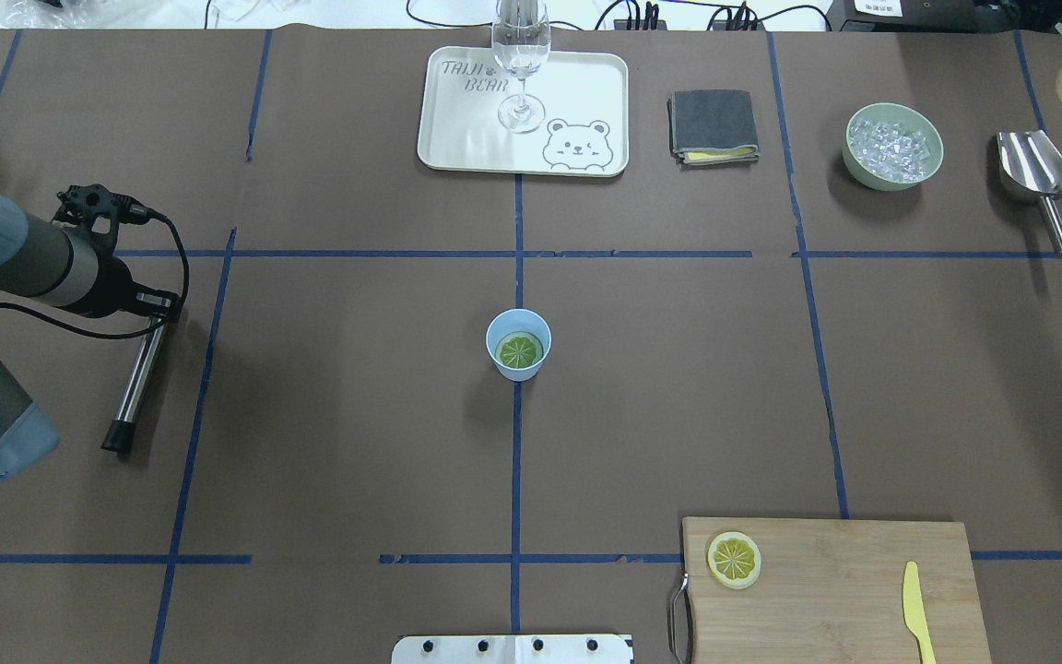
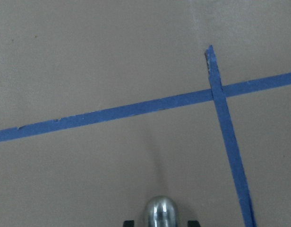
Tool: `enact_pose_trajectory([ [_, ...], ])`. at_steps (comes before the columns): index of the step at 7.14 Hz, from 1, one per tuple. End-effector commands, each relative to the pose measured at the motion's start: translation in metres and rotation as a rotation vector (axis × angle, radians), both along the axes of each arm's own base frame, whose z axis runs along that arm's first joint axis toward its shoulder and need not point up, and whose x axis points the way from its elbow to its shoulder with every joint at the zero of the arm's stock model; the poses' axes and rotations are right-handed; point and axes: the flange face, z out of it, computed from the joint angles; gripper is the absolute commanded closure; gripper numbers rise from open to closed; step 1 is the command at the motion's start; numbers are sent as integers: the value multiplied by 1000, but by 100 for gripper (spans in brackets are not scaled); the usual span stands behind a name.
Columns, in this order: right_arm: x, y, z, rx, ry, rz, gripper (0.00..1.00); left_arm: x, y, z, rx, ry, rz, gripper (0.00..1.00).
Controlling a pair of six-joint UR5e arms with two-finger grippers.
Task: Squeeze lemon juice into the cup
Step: 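Close the left gripper around the metal rod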
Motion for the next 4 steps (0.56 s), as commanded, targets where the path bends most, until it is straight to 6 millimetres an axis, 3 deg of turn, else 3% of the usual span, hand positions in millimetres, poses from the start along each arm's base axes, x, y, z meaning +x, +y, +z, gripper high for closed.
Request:
enact_pose_trajectory([
  [1,0,0,0,0,0,0,0,2,2,2,0,-3,7,52],
  [2,0,1,1,-1,0,-1,0,4,3,2,-1,-4,10,52],
  [3,-1,1,1,-2,0,-1,0,4,3,1,0,-2,9,58],
  [4,0,0,-1,1,0,0,0,3,3,5,-5,-8,8,71],
])
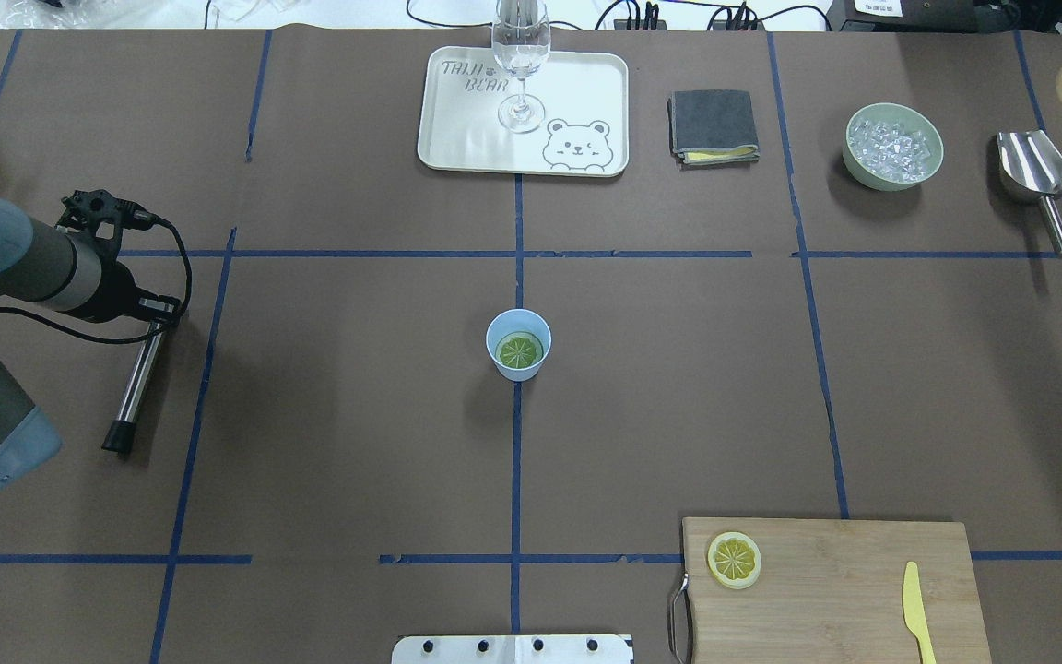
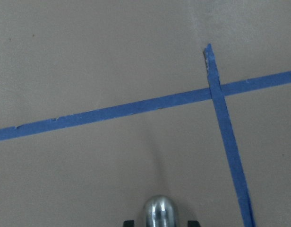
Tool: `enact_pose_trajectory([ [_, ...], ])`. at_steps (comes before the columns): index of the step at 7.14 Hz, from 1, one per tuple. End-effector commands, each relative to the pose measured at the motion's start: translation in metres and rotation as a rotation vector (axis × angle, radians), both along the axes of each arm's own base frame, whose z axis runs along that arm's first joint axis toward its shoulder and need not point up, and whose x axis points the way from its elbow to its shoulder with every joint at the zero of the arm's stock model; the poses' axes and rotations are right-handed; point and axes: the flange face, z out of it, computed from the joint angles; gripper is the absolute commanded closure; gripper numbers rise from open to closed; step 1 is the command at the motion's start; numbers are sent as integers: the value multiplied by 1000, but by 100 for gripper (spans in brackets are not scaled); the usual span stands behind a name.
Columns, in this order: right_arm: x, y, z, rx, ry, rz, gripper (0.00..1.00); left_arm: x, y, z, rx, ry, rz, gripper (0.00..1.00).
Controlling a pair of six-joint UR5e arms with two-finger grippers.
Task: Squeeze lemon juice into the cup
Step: 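Close the left gripper around the metal rod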
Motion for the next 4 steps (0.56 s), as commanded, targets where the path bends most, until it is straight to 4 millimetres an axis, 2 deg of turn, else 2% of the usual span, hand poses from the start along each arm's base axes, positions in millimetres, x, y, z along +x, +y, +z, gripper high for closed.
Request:
enact_pose_trajectory([
  [1,0,0,-1,2,0,1,0,-1,0,0,1,0,1,100],
  [3,0,0,-2,1,0,4,0,-8,3,-22,31,21,3,100],
  [4,0,0,-2,0,0,5,0,-15,4,-45,68,47,4,100],
])
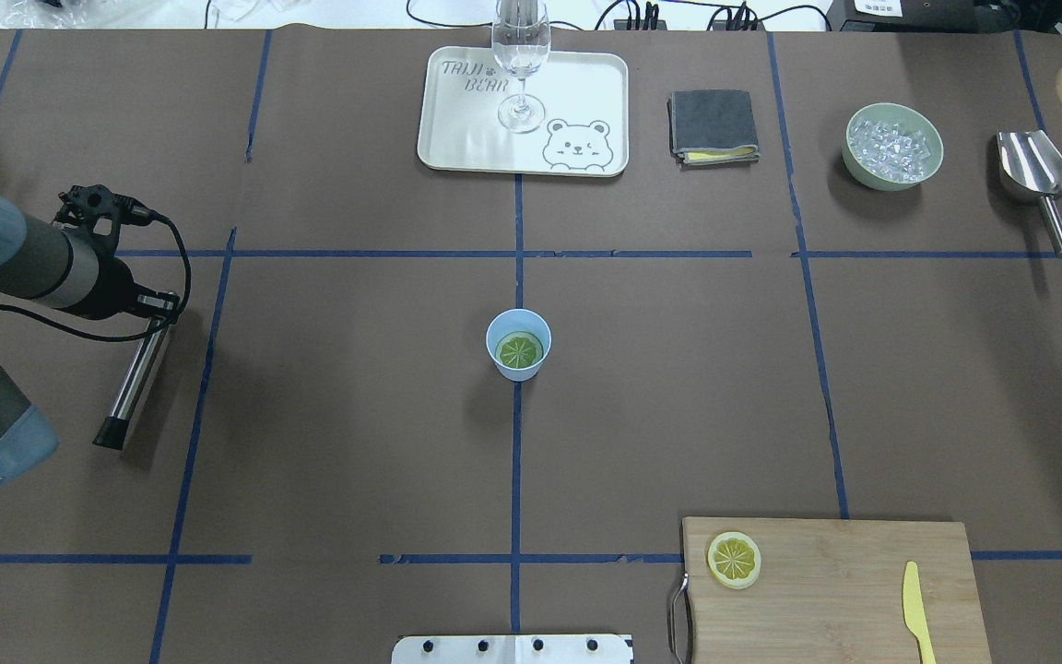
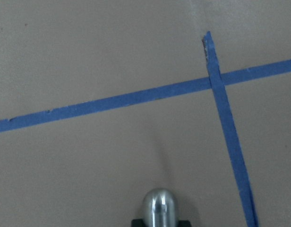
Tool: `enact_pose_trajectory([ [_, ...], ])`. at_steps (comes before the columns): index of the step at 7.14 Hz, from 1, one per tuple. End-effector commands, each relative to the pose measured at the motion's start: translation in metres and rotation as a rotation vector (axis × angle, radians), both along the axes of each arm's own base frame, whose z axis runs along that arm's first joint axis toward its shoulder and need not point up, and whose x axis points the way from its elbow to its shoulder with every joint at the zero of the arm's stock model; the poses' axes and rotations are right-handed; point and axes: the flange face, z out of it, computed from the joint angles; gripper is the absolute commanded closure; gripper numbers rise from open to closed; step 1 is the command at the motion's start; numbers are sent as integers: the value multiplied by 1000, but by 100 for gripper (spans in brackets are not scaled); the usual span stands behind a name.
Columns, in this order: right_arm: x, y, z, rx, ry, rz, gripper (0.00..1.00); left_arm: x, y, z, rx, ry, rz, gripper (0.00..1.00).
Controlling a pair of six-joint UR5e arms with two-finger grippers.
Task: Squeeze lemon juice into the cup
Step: 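Close the left gripper around the metal rod, then lift the metal rod with the left gripper and carry it over the cup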
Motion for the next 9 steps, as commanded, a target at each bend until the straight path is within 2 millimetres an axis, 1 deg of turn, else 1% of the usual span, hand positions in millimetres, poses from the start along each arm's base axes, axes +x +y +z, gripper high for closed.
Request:
enact_pose_trajectory([
  [1,0,0,0,-2,0,2,0,-10,5,-57,114,60,23,100],
  [2,-1,0,0,-2,0,1,0,-19,13,-100,240,100,61,100],
  [3,0,0,0,-2,0,3,0,-22,15,-141,375,138,110,100],
  [4,0,0,0,-3,0,4,0,-23,7,-192,486,201,107,100],
  [5,0,0,0,-5,1,7,0,-31,18,-222,530,256,104,100],
  [6,0,0,-1,-3,1,7,0,-36,24,-245,571,364,52,100],
  [7,0,0,0,-6,1,8,0,-39,29,-251,651,520,8,100],
  [8,-1,0,0,-7,1,7,0,-42,34,-246,763,689,-29,100],
  [9,0,0,0,-7,1,9,0,-42,31,-251,879,798,-86,100],
])
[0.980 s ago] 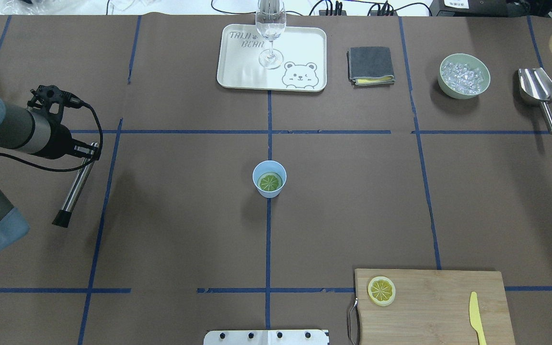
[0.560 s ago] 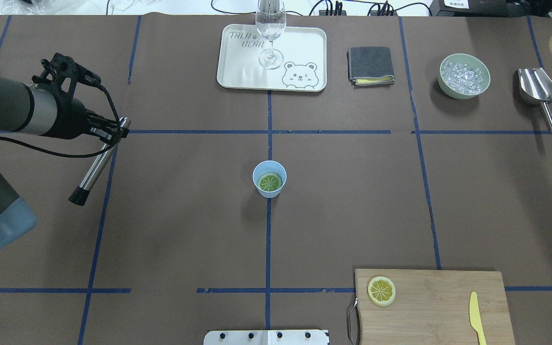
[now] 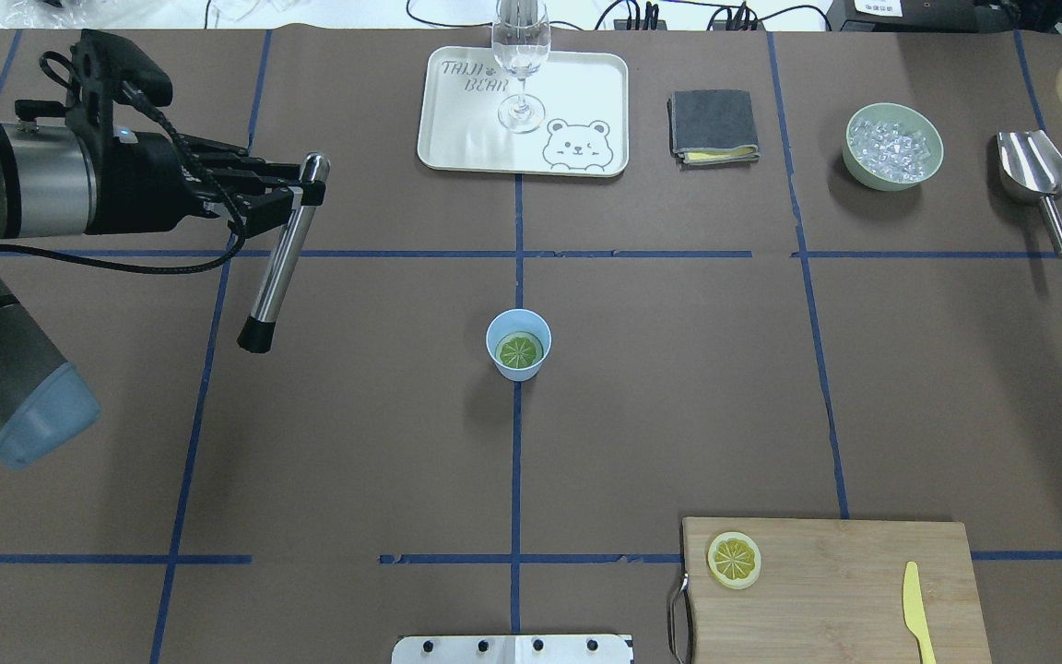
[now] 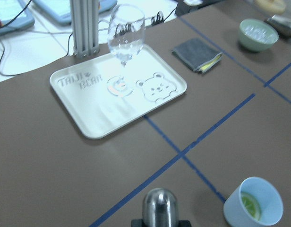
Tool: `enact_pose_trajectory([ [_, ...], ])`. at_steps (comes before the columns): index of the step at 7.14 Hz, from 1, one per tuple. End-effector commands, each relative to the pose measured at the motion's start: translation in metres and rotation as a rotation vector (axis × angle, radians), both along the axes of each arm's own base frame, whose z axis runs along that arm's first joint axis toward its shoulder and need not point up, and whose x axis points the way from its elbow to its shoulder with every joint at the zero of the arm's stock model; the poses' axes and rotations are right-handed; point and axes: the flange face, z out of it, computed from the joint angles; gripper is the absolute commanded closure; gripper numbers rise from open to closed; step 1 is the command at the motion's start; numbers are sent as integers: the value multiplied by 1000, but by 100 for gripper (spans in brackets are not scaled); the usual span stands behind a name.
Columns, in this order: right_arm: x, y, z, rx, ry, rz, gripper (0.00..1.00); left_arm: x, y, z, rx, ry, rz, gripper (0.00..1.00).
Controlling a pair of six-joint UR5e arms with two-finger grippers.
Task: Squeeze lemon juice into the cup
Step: 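Lift the metal rod with the left gripper and carry it over the cup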
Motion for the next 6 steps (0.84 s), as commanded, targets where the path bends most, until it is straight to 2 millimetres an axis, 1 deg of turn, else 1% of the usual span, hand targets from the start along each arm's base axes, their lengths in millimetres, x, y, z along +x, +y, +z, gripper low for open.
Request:
enact_pose_trajectory([
  [1,0,0,0,-1,0,0,0,28,3,-18,198,273,-69,100],
  [2,0,0,0,-1,0,1,0,100,31,-43,257,388,-76,100],
  [3,0,0,1,-2,0,1,0,156,54,-66,254,468,-153,100],
  [4,0,-1,0,-1,2,1,0,164,54,-84,305,481,-195,100],
  [5,0,-1,0,-1,2,0,0,162,54,-69,333,538,-206,100],
  [6,0,-1,0,-2,0,2,0,160,50,-59,378,552,-278,100],
])
